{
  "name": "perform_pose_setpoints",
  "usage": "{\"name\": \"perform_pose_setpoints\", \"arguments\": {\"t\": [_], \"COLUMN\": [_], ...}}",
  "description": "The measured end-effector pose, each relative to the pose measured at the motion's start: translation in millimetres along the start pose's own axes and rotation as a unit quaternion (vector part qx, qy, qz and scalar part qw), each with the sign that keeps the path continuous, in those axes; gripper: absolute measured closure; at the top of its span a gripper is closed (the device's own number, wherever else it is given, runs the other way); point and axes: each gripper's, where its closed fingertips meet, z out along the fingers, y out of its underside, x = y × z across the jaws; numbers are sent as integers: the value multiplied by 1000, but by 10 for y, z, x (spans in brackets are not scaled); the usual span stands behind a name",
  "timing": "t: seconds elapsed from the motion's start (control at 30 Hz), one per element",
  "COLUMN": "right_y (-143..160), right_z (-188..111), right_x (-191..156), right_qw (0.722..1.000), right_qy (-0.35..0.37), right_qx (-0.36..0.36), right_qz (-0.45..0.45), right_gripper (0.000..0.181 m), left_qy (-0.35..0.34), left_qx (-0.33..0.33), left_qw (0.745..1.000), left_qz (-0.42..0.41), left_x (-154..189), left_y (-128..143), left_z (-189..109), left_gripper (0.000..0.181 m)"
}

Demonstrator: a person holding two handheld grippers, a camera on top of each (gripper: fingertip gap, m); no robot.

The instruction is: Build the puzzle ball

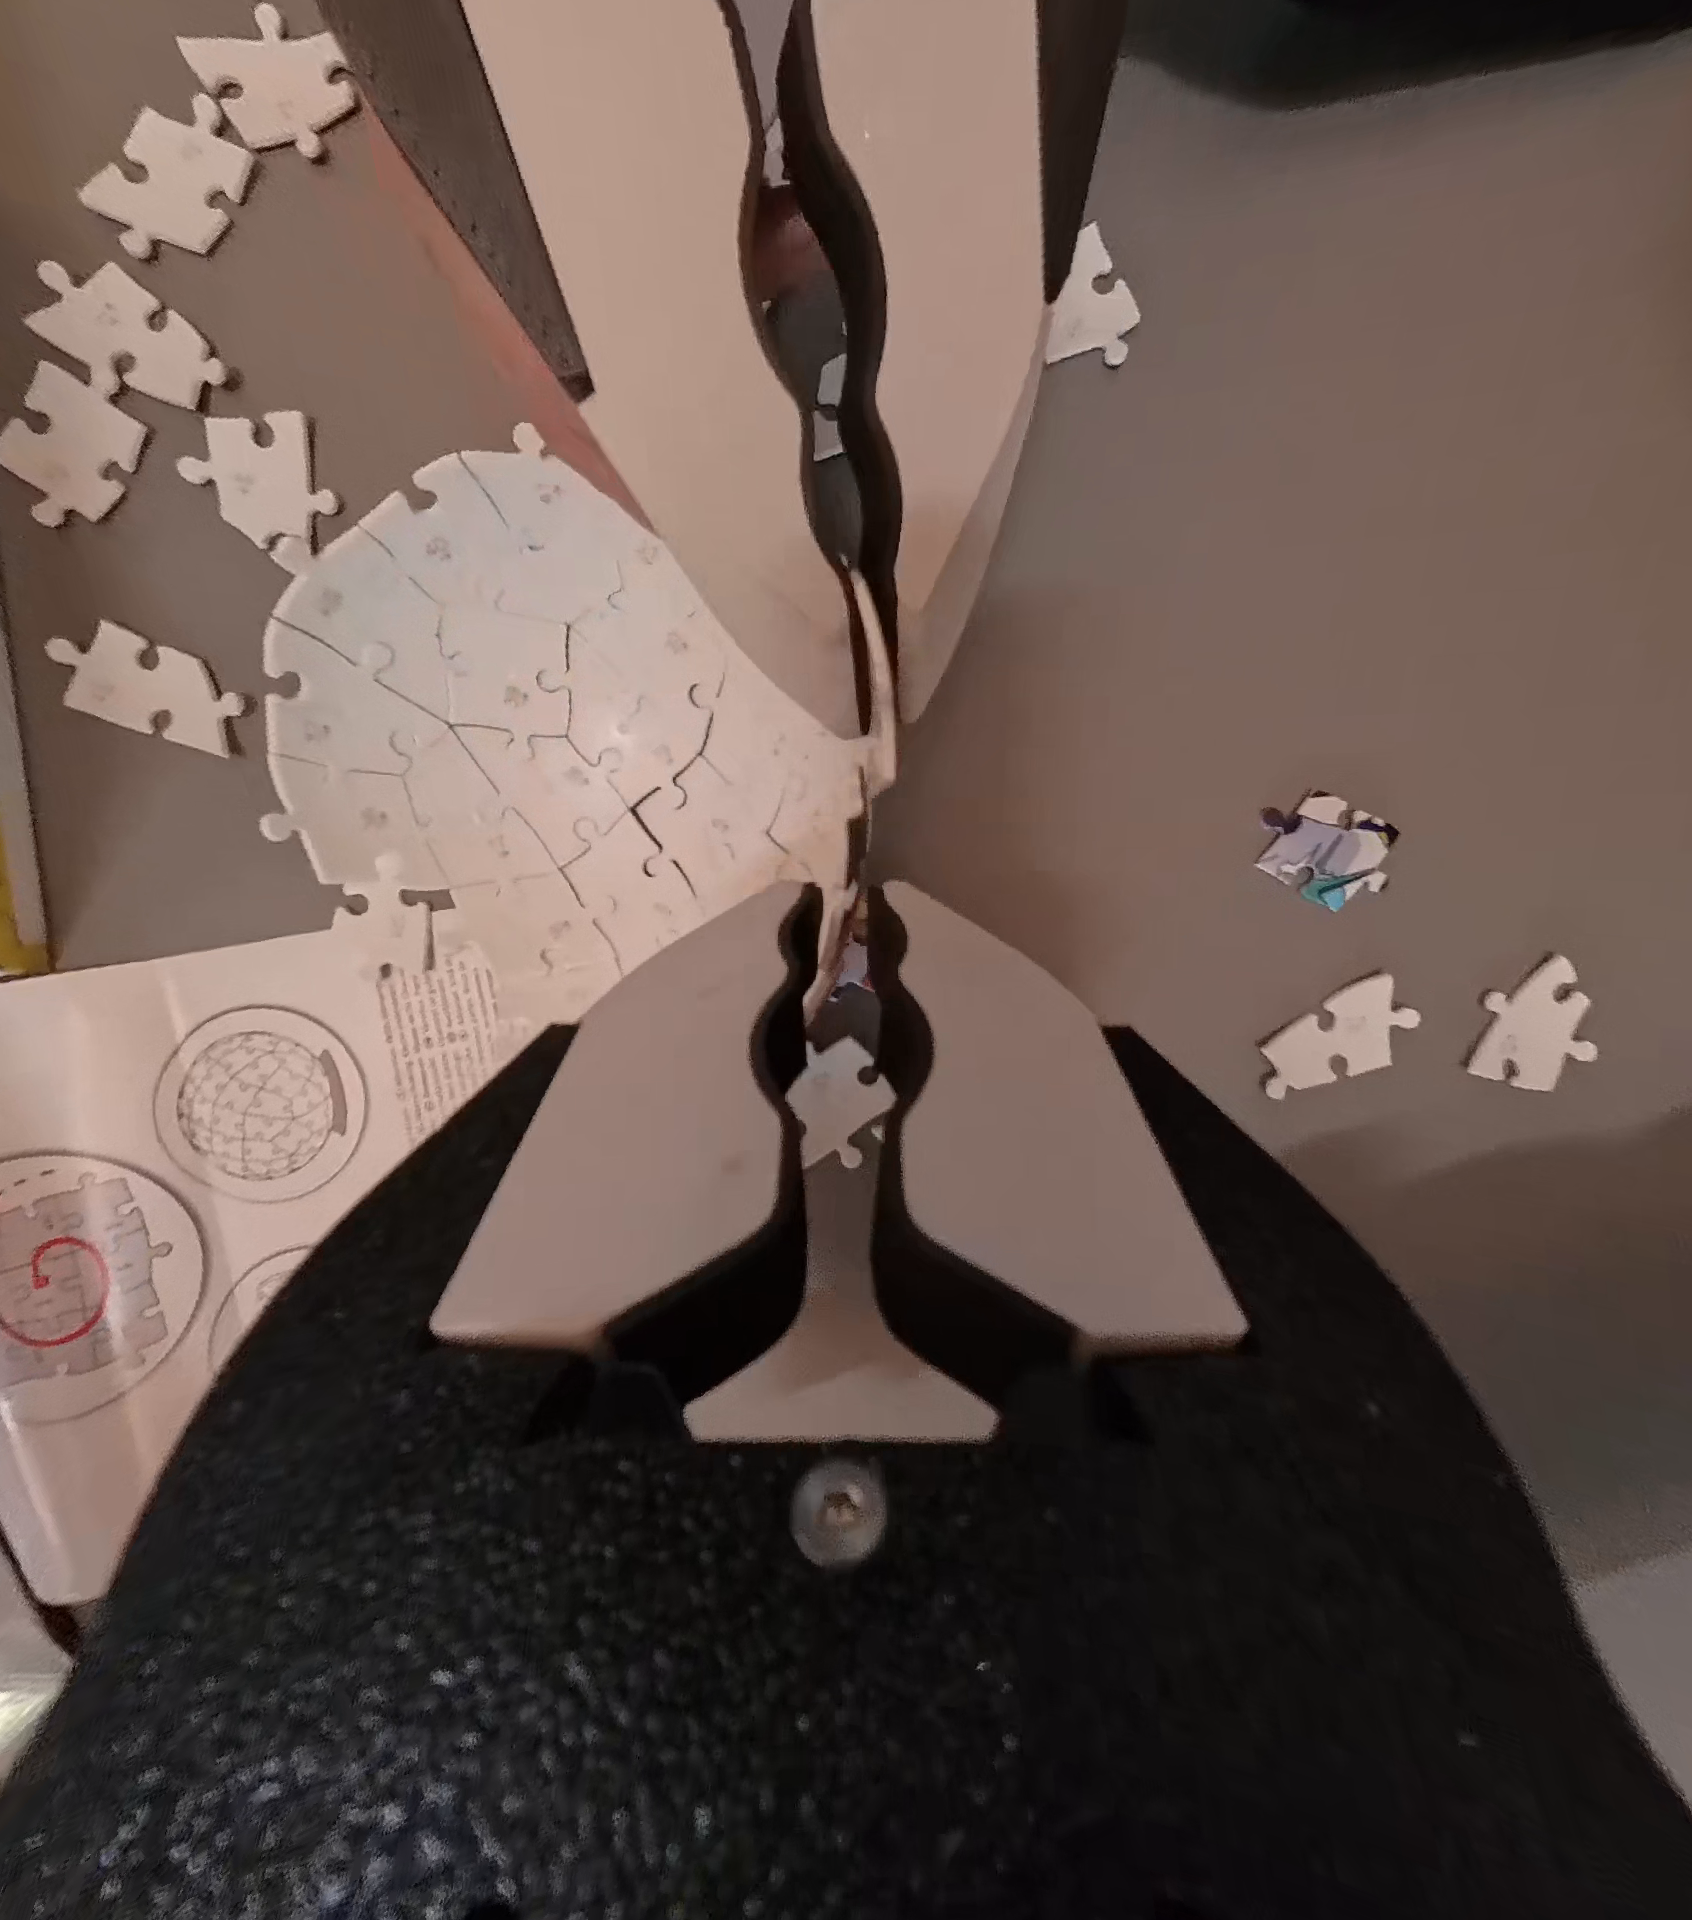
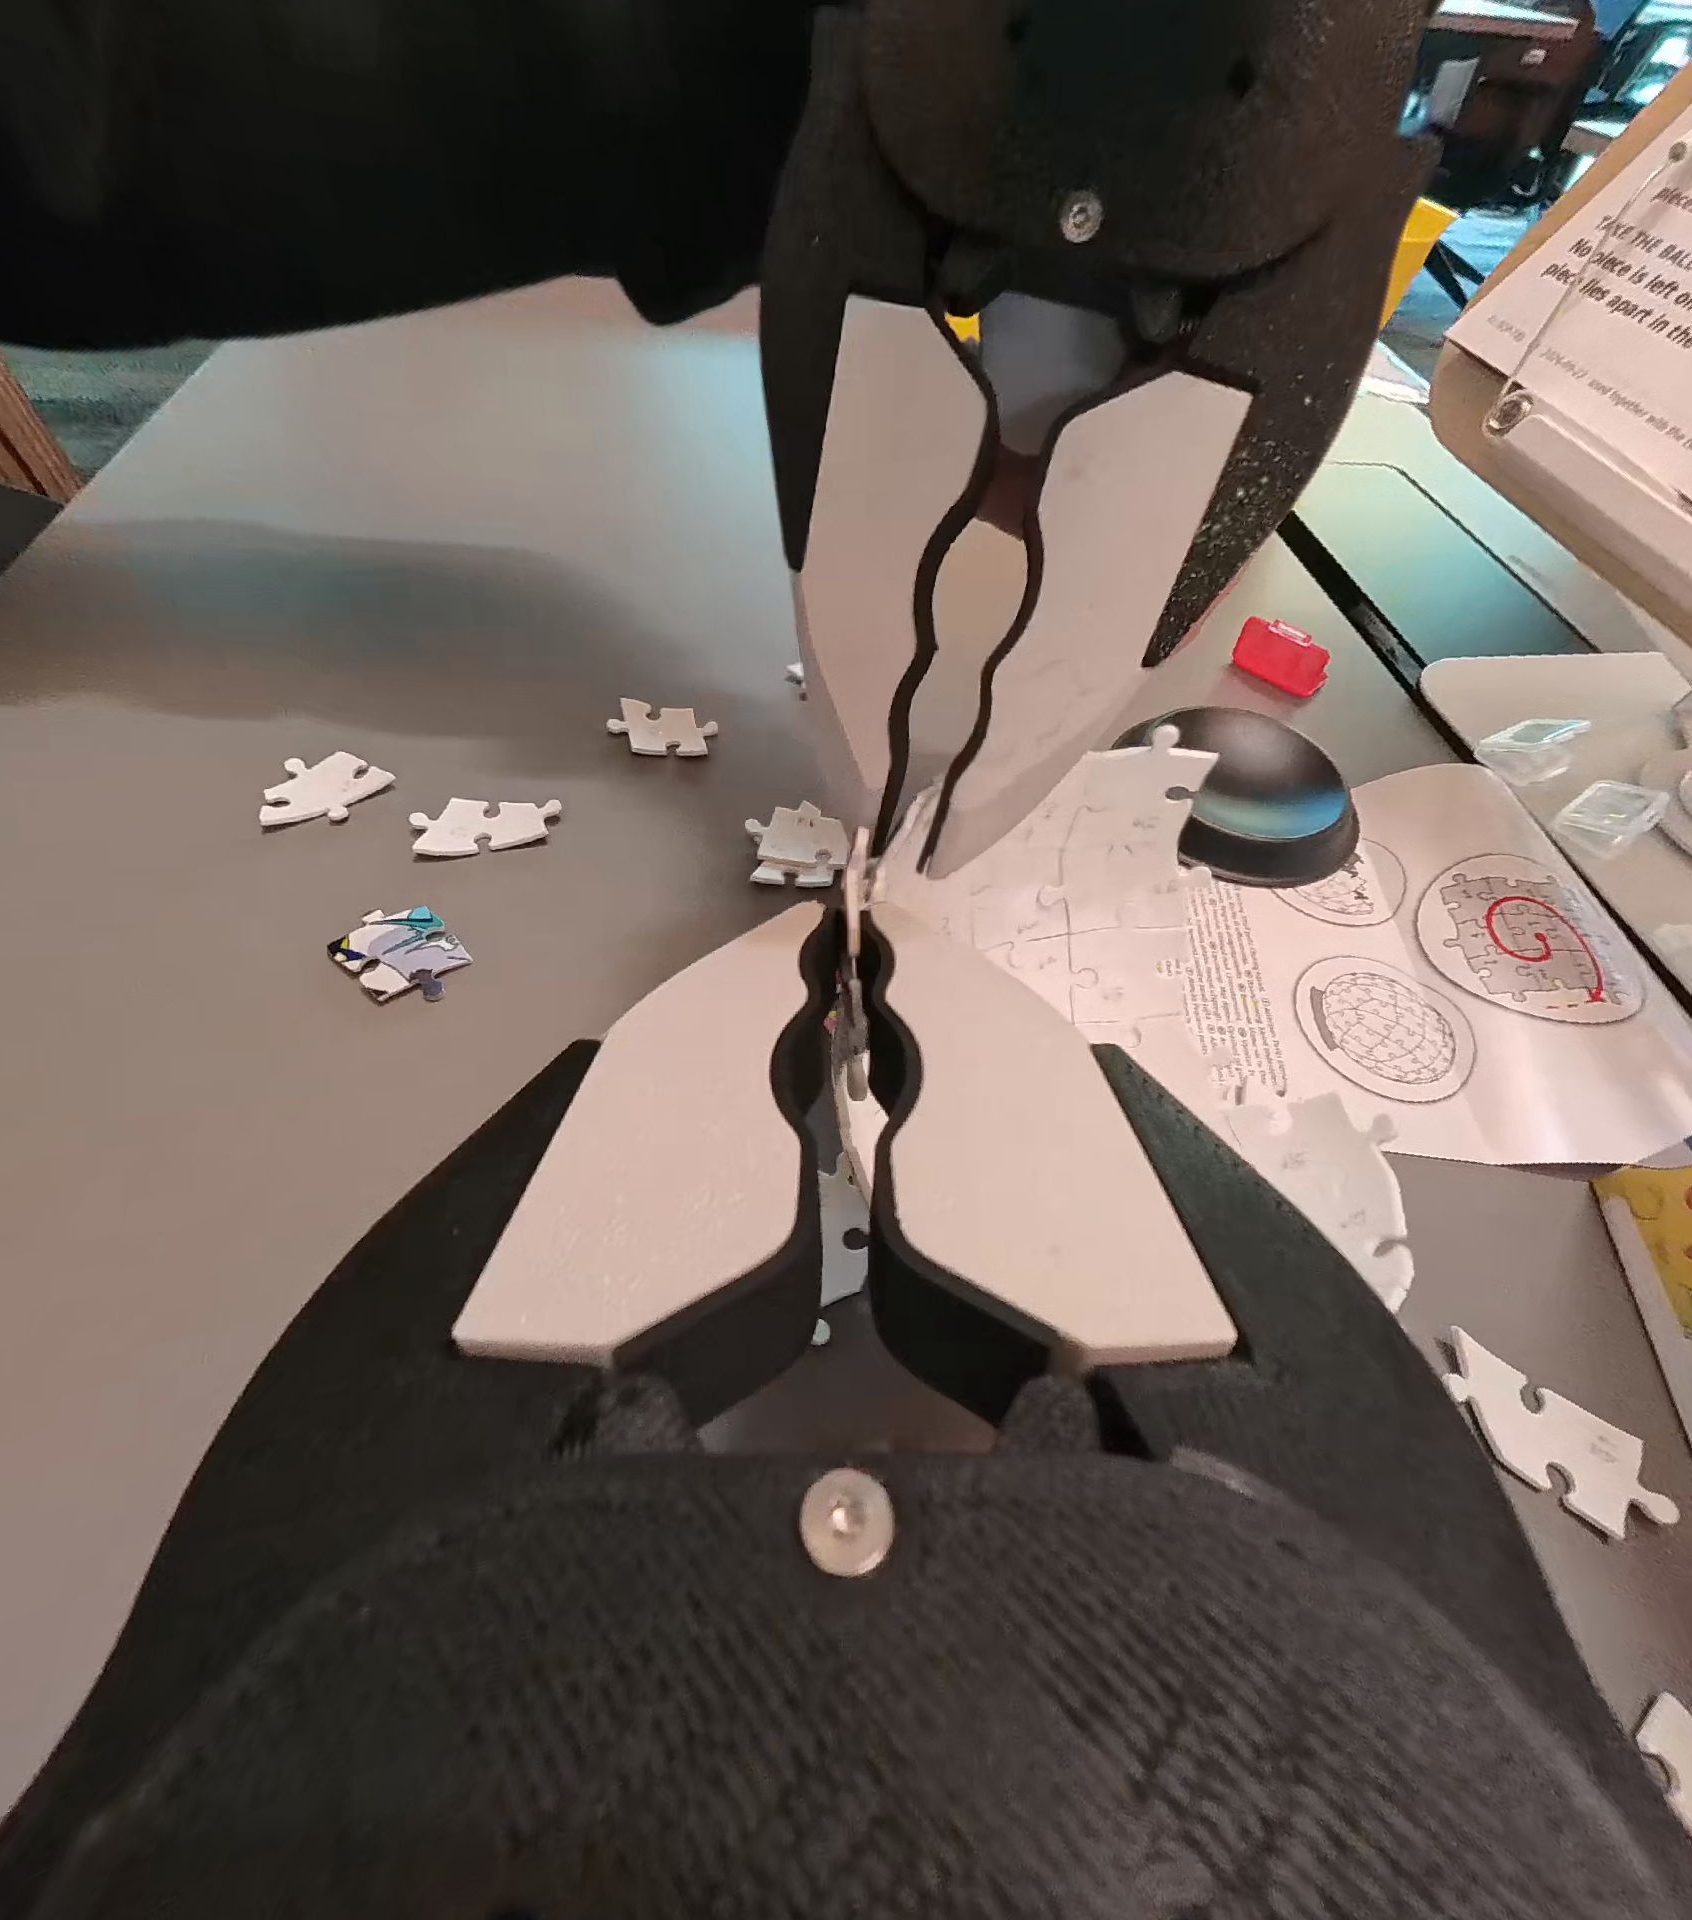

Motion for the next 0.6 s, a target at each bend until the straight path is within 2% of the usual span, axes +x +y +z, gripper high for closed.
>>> {"name": "perform_pose_setpoints", "arguments": {"t": [0.27, 0.6], "right_y": [14, -7], "right_z": [0, -100], "right_x": [-26, 58], "right_qw": [999, 999], "right_qy": [-20, 2], "right_qx": [1, -1], "right_qz": [26, 34], "right_gripper": [179, 168], "left_qy": [65, 85], "left_qx": [-4, -12], "left_qw": [998, 996], "left_qz": [-19, -18], "left_x": [53, 60], "left_y": [-22, -108], "left_z": [-13, 17], "left_gripper": [179, 180]}}
